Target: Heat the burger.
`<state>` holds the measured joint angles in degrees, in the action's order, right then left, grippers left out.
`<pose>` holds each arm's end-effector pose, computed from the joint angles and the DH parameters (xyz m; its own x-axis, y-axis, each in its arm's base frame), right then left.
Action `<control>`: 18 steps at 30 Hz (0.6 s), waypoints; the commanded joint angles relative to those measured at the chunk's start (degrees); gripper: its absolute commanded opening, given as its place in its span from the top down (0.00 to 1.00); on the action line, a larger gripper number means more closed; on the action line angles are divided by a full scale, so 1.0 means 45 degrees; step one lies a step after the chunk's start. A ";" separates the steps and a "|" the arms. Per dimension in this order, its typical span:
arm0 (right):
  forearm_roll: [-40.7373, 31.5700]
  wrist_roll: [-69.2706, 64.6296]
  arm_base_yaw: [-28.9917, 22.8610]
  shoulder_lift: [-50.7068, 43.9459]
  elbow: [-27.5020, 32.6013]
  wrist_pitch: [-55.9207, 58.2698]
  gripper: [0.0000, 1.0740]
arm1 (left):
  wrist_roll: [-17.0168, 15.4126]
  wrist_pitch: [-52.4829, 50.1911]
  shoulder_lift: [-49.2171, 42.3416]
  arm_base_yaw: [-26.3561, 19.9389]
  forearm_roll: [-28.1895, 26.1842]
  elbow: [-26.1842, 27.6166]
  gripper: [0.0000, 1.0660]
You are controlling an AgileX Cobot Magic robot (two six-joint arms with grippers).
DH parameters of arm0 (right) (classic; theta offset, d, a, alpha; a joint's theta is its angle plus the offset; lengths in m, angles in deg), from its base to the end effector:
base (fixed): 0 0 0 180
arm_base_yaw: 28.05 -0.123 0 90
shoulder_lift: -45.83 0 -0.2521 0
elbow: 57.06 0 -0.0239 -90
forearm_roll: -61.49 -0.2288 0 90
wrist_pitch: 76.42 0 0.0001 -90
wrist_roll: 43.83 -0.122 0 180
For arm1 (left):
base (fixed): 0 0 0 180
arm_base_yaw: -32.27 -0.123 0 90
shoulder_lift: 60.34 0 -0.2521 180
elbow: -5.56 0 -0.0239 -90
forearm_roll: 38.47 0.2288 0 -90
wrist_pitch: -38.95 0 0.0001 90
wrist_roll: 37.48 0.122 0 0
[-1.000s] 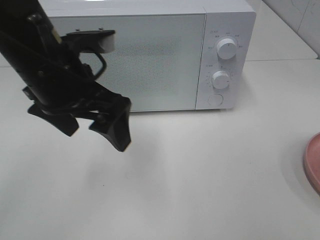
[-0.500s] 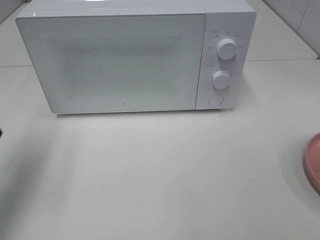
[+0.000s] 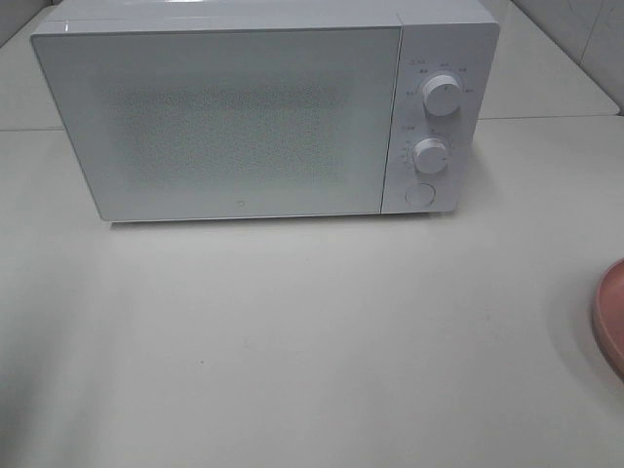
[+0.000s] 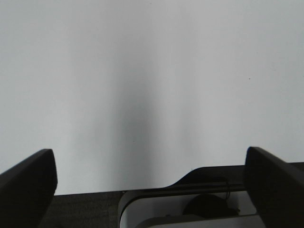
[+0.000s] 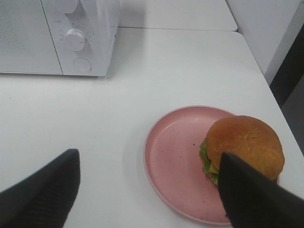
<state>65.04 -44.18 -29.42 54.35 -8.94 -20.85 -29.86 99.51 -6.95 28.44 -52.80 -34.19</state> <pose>0.0416 -0.0052 0.2601 -0.3776 -0.0380 -0.9252 0.0125 0.9989 -0.0461 0.1350 -0.0173 0.2306 -0.8881 -0.0515 -0.4568 0.0399 0.9813 -0.1882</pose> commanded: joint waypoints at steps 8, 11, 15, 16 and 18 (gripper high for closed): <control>0.0025 -0.0025 0.0013 -0.0357 0.0013 -0.0102 0.29 | -0.0038 0.0229 -0.4851 -0.0038 0.0789 -0.1464 0.06; 0.0025 -0.0025 0.0013 -0.0357 0.0013 -0.0102 0.29 | -0.0038 0.0229 -0.5844 -0.0038 0.0802 -0.1464 0.06; 0.0025 -0.0025 0.0013 -0.0357 0.0013 -0.0102 0.29 | -0.0038 0.0229 -0.7525 -0.0038 0.0789 -0.1490 0.06; 0.0025 -0.0025 0.0013 -0.0357 0.0013 -0.0102 0.29 | -0.0038 0.0229 -0.7792 -0.0038 0.0777 -0.1490 0.06; 0.0025 -0.0025 0.0013 -0.0357 0.0013 -0.0102 0.29 | -0.0038 0.0229 -0.8454 -0.0038 0.0777 -0.1490 0.06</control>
<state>65.04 -44.18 -29.42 54.35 -8.94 -20.85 -29.75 100.60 -42.93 28.44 -49.42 -40.72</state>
